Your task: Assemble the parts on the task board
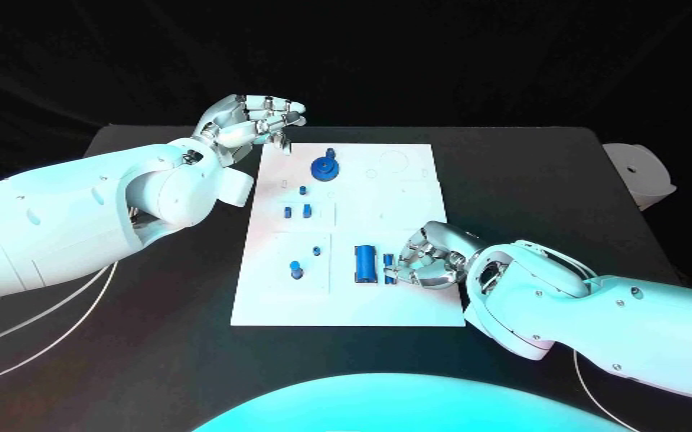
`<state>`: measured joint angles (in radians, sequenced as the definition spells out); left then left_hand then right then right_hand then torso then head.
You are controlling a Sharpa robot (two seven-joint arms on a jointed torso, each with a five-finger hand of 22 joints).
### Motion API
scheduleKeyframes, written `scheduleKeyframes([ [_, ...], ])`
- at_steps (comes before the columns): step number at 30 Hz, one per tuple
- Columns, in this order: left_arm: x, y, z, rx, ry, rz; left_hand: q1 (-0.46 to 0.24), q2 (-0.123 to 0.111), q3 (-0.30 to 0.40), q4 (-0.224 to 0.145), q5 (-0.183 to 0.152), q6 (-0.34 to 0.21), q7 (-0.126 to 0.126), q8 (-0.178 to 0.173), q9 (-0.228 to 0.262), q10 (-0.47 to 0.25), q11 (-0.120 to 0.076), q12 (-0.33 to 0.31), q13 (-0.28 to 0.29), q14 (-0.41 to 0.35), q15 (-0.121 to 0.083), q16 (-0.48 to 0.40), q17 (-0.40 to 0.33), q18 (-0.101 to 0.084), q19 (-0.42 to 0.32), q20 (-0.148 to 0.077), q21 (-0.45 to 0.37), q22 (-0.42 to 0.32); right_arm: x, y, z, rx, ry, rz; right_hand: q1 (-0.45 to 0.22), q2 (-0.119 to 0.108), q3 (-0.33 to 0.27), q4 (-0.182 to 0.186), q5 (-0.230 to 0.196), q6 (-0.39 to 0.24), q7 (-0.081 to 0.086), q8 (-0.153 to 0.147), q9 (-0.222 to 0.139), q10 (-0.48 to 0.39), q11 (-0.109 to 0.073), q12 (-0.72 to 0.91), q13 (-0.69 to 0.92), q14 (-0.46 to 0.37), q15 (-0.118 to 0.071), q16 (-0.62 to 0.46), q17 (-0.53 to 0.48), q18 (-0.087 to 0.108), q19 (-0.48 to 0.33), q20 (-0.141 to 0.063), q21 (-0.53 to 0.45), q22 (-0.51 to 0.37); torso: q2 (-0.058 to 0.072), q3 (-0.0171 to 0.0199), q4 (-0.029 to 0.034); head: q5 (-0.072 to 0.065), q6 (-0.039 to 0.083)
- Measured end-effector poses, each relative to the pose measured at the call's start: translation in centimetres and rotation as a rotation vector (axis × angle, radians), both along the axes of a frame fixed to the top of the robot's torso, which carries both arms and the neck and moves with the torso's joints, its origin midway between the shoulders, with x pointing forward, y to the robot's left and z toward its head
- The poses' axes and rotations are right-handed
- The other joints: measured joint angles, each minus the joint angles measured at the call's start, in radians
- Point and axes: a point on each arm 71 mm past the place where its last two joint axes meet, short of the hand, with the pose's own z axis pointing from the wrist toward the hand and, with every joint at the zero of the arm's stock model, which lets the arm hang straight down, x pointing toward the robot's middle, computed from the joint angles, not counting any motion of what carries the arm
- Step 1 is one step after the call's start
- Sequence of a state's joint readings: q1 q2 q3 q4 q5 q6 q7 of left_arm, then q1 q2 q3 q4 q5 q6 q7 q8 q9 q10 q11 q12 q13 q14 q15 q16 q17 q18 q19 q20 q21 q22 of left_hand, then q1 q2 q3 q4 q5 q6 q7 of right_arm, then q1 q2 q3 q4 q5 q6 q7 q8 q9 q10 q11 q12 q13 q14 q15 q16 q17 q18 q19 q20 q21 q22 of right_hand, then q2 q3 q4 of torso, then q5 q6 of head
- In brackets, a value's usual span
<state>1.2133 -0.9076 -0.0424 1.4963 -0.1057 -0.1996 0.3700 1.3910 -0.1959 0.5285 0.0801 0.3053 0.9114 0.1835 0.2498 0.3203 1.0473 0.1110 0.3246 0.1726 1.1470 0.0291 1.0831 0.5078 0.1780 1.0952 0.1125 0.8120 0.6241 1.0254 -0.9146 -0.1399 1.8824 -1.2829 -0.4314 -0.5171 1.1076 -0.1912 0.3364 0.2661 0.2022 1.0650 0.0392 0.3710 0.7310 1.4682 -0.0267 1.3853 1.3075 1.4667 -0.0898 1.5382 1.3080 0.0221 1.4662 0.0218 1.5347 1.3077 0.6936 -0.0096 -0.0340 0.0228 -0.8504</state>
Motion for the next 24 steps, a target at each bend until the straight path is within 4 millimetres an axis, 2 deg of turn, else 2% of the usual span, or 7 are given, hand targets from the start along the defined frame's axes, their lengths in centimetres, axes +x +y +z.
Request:
scheduleKeyframes([
  [8, 0.00, 0.01, 0.00, 0.000, 0.000, 0.000, 0.000, 0.000, 0.000, 0.000, 0.000, 0.000, 0.000, 0.000, 0.000, 0.000, 0.000, 0.000, 0.000, 0.000, 0.000, 0.000, 0.000, 0.000, 0.000, 0.000, 0.000, 0.000, 0.09, -0.03, -0.10, -0.010, -0.004, 0.025, 0.063, -0.005, -0.012, -0.013, -0.036, 0.000, 0.000, 0.000, -0.002, 0.000, 0.000, -0.004, 0.000, 0.000, 0.000, 0.000, 0.000, 0.000, 0.000, 0.000, 0.000, 0.000, 0.000, 0.0000, -0.0007, -0.002, 0.001],
  [9, 0.00, 0.00, 0.00, 0.000, 0.000, 0.000, 0.000, 0.000, 0.000, 0.000, 0.000, 0.000, 0.000, 0.000, 0.000, 0.000, 0.000, 0.000, 0.000, 0.000, 0.000, 0.000, 0.000, 0.000, 0.000, 0.000, 0.000, 0.000, 0.12, -0.03, -0.14, -0.012, -0.005, 0.028, 0.079, -0.003, -0.010, -0.015, -0.051, 0.000, 0.000, 0.000, -0.003, 0.000, 0.000, -0.004, 0.000, 0.000, 0.000, 0.000, 0.000, 0.000, 0.000, 0.000, 0.000, 0.000, 0.000, 0.0004, -0.0006, -0.002, 0.001],
  [10, 0.00, 0.00, 0.00, 0.000, 0.000, -0.001, 0.000, 0.000, 0.000, 0.000, 0.000, 0.000, 0.000, 0.000, 0.000, 0.000, 0.000, 0.000, 0.000, 0.000, 0.000, 0.000, 0.000, 0.000, 0.000, 0.000, 0.000, 0.000, 0.17, -0.04, -0.18, -0.016, -0.006, 0.031, 0.094, 0.002, -0.007, -0.018, -0.083, 0.000, 0.000, 0.000, -0.005, 0.000, 0.000, -0.004, 0.000, 0.000, 0.000, 0.000, 0.000, 0.000, 0.000, 0.000, 0.000, 0.000, 0.000, 0.0006, -0.0006, -0.002, 0.001],
  [12, 0.00, -0.01, 0.00, 0.000, 0.000, -0.001, 0.000, 0.000, 0.000, 0.000, 0.000, 0.000, 0.000, 0.000, 0.000, 0.000, 0.000, 0.000, 0.000, 0.000, 0.000, 0.000, 0.000, 0.000, 0.000, 0.000, 0.000, 0.000, 0.22, -0.06, -0.23, -0.021, -0.008, 0.035, 0.096, 0.004, -0.005, -0.020, -0.101, 0.000, 0.000, 0.000, -0.005, 0.000, 0.000, -0.004, 0.000, 0.000, 0.000, 0.000, 0.000, 0.000, 0.000, 0.000, 0.000, 0.000, 0.000, 0.0006, 0.0000, -0.003, 0.002],
  [15, 0.01, 0.01, -0.01, 0.000, 0.000, -0.001, 0.000, 0.000, 0.000, 0.000, 0.000, 0.000, 0.000, 0.000, -0.001, -0.002, -0.002, 0.000, 0.000, 0.000, 0.000, 0.000, -0.001, 0.000, 0.000, 0.000, 0.000, 0.000, 0.27, -0.01, -0.28, -0.029, -0.013, 0.043, 0.104, 0.012, -0.005, -0.020, -0.102, 0.000, 0.000, 0.000, -0.006, 0.000, 0.000, -0.004, 0.000, 0.000, 0.000, 0.000, 0.000, 0.000, 0.000, 0.000, 0.000, 0.000, 0.000, 0.0006, 0.0001, -0.003, 0.002],
  [24, 0.03, 0.01, -0.01, 0.000, 0.000, -0.001, 0.000, 0.000, 0.000, 0.000, 0.000, 0.000, 0.000, 0.000, -0.001, -0.004, -0.004, 0.000, 0.001, 0.000, 0.000, 0.000, -0.001, 0.000, 0.000, 0.000, -0.004, 0.000, 0.21, 0.15, -0.14, -0.033, -0.037, 0.059, 0.114, 0.012, -0.003, -0.022, -0.095, 0.000, 0.000, 0.000, -0.009, 0.000, 0.000, -0.004, 0.000, 0.000, 0.000, 0.000, 0.000, 0.000, 0.000, 0.000, 0.000, 0.000, 0.000, -0.0006, 0.0000, -0.006, 0.004],
])
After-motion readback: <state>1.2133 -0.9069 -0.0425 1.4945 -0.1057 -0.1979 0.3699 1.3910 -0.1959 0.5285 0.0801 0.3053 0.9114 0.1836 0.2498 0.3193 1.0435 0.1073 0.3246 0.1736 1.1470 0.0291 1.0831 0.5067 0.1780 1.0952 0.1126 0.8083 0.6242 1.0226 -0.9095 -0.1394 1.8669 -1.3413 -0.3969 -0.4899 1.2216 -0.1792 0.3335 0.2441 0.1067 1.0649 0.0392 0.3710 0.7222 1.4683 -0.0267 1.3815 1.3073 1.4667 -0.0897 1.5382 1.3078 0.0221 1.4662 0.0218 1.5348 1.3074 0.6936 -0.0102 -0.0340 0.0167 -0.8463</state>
